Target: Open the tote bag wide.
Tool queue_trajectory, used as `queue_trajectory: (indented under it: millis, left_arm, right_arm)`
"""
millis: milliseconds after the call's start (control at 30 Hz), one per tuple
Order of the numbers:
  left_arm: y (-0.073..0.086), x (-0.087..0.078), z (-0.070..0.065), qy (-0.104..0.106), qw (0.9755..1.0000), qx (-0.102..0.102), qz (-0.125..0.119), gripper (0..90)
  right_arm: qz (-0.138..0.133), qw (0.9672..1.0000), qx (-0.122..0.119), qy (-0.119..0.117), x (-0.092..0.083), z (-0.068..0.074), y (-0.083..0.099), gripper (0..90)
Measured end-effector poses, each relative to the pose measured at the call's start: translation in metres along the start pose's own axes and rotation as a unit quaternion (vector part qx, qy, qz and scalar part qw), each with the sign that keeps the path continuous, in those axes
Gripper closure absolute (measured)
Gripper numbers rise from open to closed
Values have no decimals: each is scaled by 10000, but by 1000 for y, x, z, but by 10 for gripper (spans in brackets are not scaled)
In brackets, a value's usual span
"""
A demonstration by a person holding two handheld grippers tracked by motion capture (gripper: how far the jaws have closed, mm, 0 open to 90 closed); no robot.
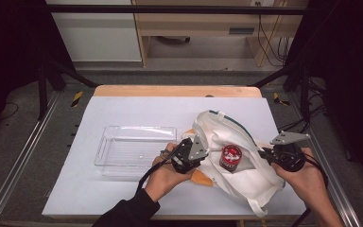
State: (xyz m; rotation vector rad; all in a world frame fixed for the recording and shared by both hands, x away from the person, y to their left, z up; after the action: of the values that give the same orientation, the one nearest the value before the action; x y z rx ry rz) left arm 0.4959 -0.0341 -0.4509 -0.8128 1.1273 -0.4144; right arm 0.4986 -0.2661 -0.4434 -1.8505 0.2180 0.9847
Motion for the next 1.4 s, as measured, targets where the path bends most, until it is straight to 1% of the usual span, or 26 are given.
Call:
queue_trajectory:
  millis: [133, 167, 200, 233, 300, 367, 433, 500, 567, 600, 633, 700, 767, 967, 1033, 1100, 1167, 1233, 1267, 1367, 1400]
  left_arm:
    - [10, -4, 0, 5, 10000, -73, 52, 864]
    - [13, -5, -1, 14, 9999, -78, 63, 864]
    - [16, -6, -1, 9, 9999, -74, 83, 865]
    - [18, -7, -1, -9, 9999, -68, 117, 865]
    - [25, -9, -3, 5, 9998, -98, 148, 866]
    - [28, -10, -4, 14, 9998, -122, 139, 866]
    - [30, -10, -5, 18, 9998, -138, 135, 866]
    - [31, -10, -6, 16, 9998, -151, 120, 865]
    - [31, -10, -6, 30, 9998, -162, 92, 865]
    - [31, -11, -6, 20, 9998, -163, 76, 865]
    - [31, -11, -6, 18, 9998, -168, 72, 865]
    - [31, -11, -7, 24, 9998, -186, 60, 865]
    - [31, -12, -7, 34, 9998, -205, 18, 865]
    - [31, -12, -8, 44, 9997, -228, -52, 865]
    - [30, -13, -8, 38, 9997, -237, -75, 865]
    - [29, -13, -9, 34, 9997, -237, -90, 864]
    - [28, -14, -9, 24, 9996, -234, -122, 864]
    - [28, -14, -9, 20, 9996, -225, -139, 864]
    - [28, -14, -9, 11, 9996, -227, -145, 864]
    - [29, -14, -10, 20, 9995, -267, -168, 864]
    - [30, -14, -10, 20, 9995, -268, -167, 864]
  right_arm:
    - [123, 9997, 131, 134, 14, -16, 8, 825]
    - [169, 9996, 164, 159, 17, -20, 11, 826]
    - [173, 9993, 256, 188, 20, -23, 13, 826]
    - [175, 9992, 282, 217, 23, -26, 16, 827]
    - [191, 9988, 390, 206, 28, -30, 21, 826]
    - [130, 9990, 398, 156, 31, -29, 22, 822]
    - [5, 9992, 393, 59, 31, -25, 20, 810]
    - [-81, 9989, 461, 23, 29, -23, 16, 791]
    - [-178, 9985, 509, -48, 26, -21, 11, 739]
    - [-200, 9985, 495, -88, 26, -20, 9, 707]
    - [-178, 9986, 467, -153, 26, -17, 8, 672]
    - [-127, 9991, 365, -187, 28, -14, 5, 593]
    - [-84, 9993, 311, -196, 32, -10, 3, 537]
    - [89, 9995, 153, -245, 41, 1, 3, 517]
    - [141, 9997, 68, -203, 43, 4, 3, 512]
    - [224, 9996, -17, -160, 45, 6, 5, 524]
    - [277, 9996, -62, -91, 48, 6, 7, 558]
    - [305, 9994, -94, -97, 49, 6, 9, 614]
    - [369, 9992, -120, -63, 50, 5, 11, 641]
    - [414, 9991, -114, -48, 52, 4, 12, 711]
    - [442, 9989, -128, -25, 53, 3, 13, 749]
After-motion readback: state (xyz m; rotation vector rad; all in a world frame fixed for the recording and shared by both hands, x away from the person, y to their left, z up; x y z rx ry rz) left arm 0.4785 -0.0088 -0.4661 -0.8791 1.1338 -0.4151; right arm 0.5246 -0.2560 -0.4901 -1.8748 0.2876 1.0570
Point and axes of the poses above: each handheld gripper's, and its own axes: x roughly forward along the jaws, y roughly out of its underside, z roughly to its left, the point moved 9 cm from there along x, roughly forward along the jaws, and after that the axes turned 4 degrees about y, right-handed, at the moved point
